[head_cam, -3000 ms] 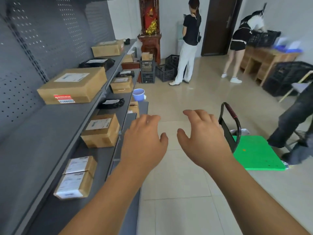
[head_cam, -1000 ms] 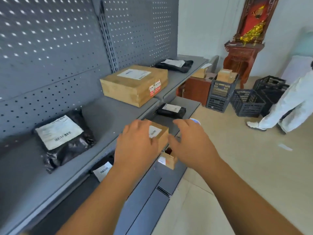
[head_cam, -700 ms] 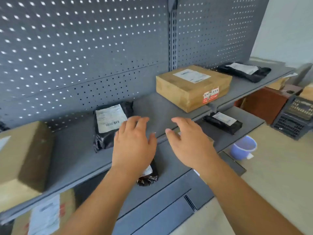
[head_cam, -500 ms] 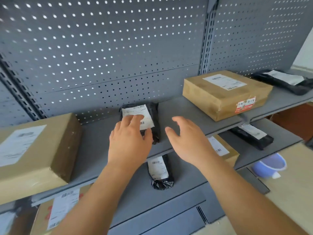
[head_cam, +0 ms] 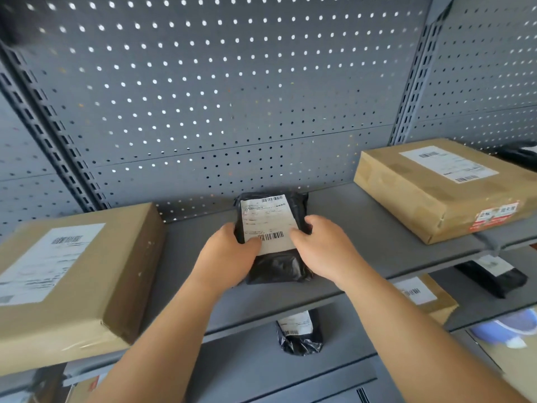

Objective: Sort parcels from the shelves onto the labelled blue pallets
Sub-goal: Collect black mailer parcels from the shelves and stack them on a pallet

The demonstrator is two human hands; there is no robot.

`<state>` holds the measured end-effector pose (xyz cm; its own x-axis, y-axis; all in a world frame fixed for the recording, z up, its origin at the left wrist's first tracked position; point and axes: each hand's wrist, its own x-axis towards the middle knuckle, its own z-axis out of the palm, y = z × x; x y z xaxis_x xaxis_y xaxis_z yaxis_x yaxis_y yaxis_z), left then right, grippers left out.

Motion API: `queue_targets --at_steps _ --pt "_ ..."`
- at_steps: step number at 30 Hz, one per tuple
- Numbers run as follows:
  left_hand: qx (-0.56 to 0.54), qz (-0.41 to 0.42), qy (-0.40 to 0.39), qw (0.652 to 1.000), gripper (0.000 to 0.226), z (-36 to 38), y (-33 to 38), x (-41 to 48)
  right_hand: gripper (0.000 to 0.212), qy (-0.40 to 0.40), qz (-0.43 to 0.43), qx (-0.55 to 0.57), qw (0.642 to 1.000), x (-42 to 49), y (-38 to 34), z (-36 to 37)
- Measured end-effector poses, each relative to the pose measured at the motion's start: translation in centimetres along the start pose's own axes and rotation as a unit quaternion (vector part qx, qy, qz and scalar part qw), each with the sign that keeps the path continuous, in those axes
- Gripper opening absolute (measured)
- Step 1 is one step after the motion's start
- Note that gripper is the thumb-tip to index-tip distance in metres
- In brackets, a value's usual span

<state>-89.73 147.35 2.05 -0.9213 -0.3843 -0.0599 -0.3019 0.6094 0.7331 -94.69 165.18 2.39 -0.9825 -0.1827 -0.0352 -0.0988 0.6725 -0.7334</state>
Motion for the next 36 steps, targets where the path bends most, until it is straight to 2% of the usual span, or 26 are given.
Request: queue_targets --at_steps 2,5,9,15,20,25,27,29,33,36 --pt "-0.023 -0.014 -0.002 1.000 0.014 0.5 0.1 0.6 0.050 -0.015 0.000 0.023 1.000 0.5 0.0 -0.2" --pt "-0.043 -0.037 0.009 0.998 0.021 1.0 0.5 1.0 0.023 -0.036 -0.011 0.057 0.998 1.4 0.5 -0.5" --pt "-0.039 -0.052 0.016 0.998 0.020 1.6 1.2 1.0 0.014 -0.051 -0.004 0.108 0.993 2.1 1.1 -1.0" --pt "-0.090 -0.064 0.059 0.992 0.007 2.8 2.0 0.2 0.026 -0.057 -0.031 0.163 0.984 2.8 1.8 -2.0" --pt "-0.174 -0.066 0.114 0.976 0.004 3.5 2.8 -0.6 0.004 -0.055 -0.064 0.215 0.973 3.3 2.0 -2.8" --pt "-0.265 -0.068 0.156 0.949 0.027 3.3 3.3 -2.5 0.021 -0.075 -0.102 0.289 0.949 3.0 1.2 -2.9" --pt "-0.289 -0.070 0.184 0.937 0.027 3.0 3.1 -3.6 0.032 -0.088 -0.117 0.304 0.941 2.9 0.7 -2.6" --pt "-0.316 -0.076 0.215 0.921 0.025 2.5 2.7 -4.8 0.026 -0.111 -0.139 0.323 0.930 2.7 0.2 -2.2" --pt "-0.343 -0.084 0.281 0.893 0.039 0.6 1.5 -8.0 0.025 -0.178 -0.171 0.357 0.901 1.4 -1.5 -0.8" --pt "-0.358 -0.087 0.317 0.874 0.027 -1.2 0.4 -10.7 0.025 -0.237 -0.180 0.376 0.877 -0.2 -3.5 1.0"
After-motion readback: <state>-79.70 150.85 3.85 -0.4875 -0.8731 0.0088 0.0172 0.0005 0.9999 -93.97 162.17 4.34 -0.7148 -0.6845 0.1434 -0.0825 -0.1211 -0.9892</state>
